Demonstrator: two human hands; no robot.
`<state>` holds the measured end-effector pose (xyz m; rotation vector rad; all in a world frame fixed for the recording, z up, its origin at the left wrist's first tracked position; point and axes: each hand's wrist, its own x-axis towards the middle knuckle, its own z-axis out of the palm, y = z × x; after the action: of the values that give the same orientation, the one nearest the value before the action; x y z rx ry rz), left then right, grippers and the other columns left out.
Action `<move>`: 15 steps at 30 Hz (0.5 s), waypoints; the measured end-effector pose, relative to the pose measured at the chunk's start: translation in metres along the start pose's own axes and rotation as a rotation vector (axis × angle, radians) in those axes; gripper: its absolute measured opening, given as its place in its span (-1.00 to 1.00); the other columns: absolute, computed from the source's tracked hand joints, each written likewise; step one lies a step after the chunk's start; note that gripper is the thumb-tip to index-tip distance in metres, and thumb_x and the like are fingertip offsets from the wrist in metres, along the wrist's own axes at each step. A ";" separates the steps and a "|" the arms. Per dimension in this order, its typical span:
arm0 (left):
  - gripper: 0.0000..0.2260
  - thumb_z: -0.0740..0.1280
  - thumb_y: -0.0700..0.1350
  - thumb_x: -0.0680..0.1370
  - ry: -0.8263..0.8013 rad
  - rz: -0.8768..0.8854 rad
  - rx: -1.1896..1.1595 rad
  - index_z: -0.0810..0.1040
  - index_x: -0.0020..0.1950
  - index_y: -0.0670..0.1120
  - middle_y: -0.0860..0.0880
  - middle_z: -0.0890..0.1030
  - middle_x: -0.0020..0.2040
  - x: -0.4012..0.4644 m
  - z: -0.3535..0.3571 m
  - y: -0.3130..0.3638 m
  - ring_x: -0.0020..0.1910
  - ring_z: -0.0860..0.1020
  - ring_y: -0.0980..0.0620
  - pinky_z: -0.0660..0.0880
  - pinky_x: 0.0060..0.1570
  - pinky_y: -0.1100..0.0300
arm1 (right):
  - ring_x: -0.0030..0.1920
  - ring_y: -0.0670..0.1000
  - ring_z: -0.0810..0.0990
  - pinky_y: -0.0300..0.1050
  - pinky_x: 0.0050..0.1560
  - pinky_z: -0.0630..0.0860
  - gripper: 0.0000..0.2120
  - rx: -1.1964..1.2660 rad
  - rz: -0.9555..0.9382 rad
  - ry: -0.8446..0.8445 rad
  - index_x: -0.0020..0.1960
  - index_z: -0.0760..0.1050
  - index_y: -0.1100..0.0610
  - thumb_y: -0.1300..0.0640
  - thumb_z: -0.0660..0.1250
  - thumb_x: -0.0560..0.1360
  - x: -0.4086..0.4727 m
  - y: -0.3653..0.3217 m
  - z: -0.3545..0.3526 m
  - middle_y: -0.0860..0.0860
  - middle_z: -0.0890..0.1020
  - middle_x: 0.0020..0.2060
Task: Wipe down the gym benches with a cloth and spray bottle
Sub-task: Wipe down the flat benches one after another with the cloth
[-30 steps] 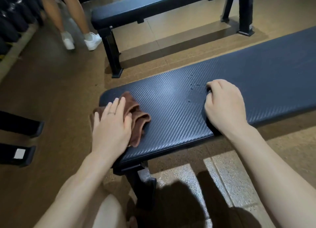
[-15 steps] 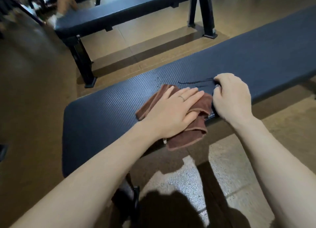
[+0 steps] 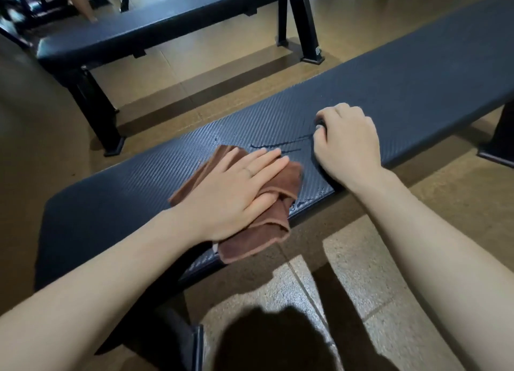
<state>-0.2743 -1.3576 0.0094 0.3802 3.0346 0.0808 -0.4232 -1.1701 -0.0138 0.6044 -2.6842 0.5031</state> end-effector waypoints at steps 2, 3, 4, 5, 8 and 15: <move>-0.42 -0.10 0.21 0.67 0.013 -0.009 -0.013 0.03 0.69 0.09 0.08 0.07 0.69 0.041 0.000 0.004 0.66 0.03 0.07 -0.08 0.61 -0.08 | 0.18 0.30 0.50 0.15 0.17 0.41 -0.68 -0.064 0.031 -0.012 0.26 0.55 0.20 0.12 0.15 0.62 0.016 0.016 0.003 0.20 0.59 0.19; -0.41 -0.11 0.22 0.66 0.021 -0.023 -0.015 0.04 0.69 0.09 0.08 0.08 0.69 0.057 0.000 0.006 0.66 0.03 0.05 -0.07 0.60 -0.09 | 0.17 0.31 0.49 0.16 0.15 0.42 -0.67 -0.080 0.034 -0.014 0.24 0.56 0.21 0.13 0.14 0.61 0.022 0.023 0.004 0.22 0.58 0.18; -0.40 -0.12 0.23 0.66 0.033 -0.039 -0.011 0.04 0.69 0.09 0.07 0.09 0.69 0.067 0.002 0.008 0.66 0.03 0.04 -0.07 0.60 -0.11 | 0.15 0.32 0.49 0.17 0.13 0.42 -0.66 -0.086 0.027 -0.016 0.23 0.57 0.21 0.13 0.12 0.61 0.026 0.028 0.006 0.22 0.58 0.17; -0.39 -0.12 0.24 0.65 0.042 -0.053 -0.003 0.04 0.69 0.09 0.07 0.08 0.69 0.071 0.005 0.010 0.66 0.02 0.04 -0.07 0.60 -0.14 | 0.14 0.31 0.49 0.17 0.11 0.43 -0.64 -0.083 0.015 -0.016 0.23 0.57 0.21 0.12 0.09 0.60 0.027 0.031 0.007 0.21 0.58 0.16; -0.38 -0.10 0.27 0.66 0.023 -0.077 -0.014 -0.03 0.70 0.08 0.08 -0.03 0.70 0.047 0.005 0.018 0.67 -0.09 0.07 -0.13 0.61 -0.16 | 0.14 0.28 0.48 0.15 0.09 0.40 -0.65 -0.059 0.015 -0.017 0.24 0.57 0.18 0.13 0.10 0.60 0.024 0.034 0.006 0.17 0.57 0.18; -0.32 0.08 0.26 0.66 -0.068 -0.159 0.042 0.06 0.69 -0.04 0.02 0.00 0.70 -0.054 0.001 0.038 0.68 -0.05 0.00 0.05 0.60 -0.21 | 0.15 0.26 0.47 0.15 0.11 0.39 -0.74 -0.024 0.028 -0.059 0.23 0.54 0.17 0.17 0.19 0.60 0.021 0.033 0.003 0.12 0.55 0.20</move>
<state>-0.2128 -1.3337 0.0144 0.1405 2.9896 -0.0053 -0.4575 -1.1502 -0.0164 0.5847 -2.7533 0.4662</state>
